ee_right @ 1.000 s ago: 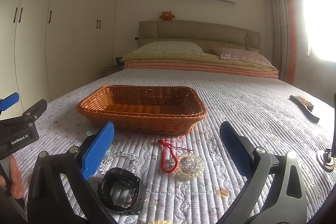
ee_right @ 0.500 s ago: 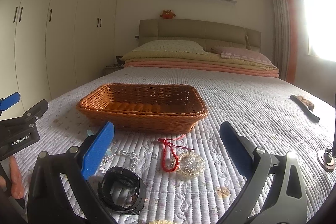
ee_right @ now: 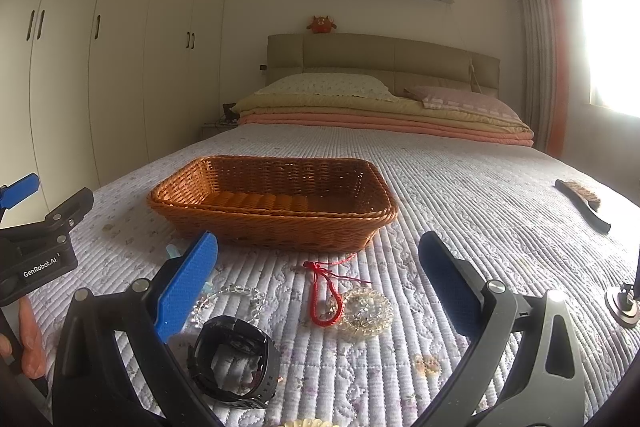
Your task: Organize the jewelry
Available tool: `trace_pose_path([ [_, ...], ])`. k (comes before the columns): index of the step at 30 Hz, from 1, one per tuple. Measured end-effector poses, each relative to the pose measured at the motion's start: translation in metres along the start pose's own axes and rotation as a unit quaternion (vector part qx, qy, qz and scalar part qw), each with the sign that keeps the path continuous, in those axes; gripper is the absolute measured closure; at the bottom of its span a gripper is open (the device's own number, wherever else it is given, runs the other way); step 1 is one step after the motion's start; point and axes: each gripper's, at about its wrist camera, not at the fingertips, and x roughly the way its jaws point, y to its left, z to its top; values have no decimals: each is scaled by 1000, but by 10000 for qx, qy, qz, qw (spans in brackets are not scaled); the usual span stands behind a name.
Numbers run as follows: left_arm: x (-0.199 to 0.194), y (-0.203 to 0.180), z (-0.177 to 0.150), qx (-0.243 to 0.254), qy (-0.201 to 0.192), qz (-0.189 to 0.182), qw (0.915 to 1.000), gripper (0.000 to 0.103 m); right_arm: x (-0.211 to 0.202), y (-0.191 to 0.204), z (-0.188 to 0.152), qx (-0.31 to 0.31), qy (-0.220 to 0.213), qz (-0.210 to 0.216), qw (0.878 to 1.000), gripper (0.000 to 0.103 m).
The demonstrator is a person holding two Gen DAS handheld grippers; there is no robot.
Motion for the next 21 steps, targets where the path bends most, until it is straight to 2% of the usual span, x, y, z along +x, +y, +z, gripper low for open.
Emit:
trace_pose_path([
  [21, -1, 0, 0, 7, 3, 3, 10000, 7, -1, 0, -1, -11, -3, 14, 10000, 6],
])
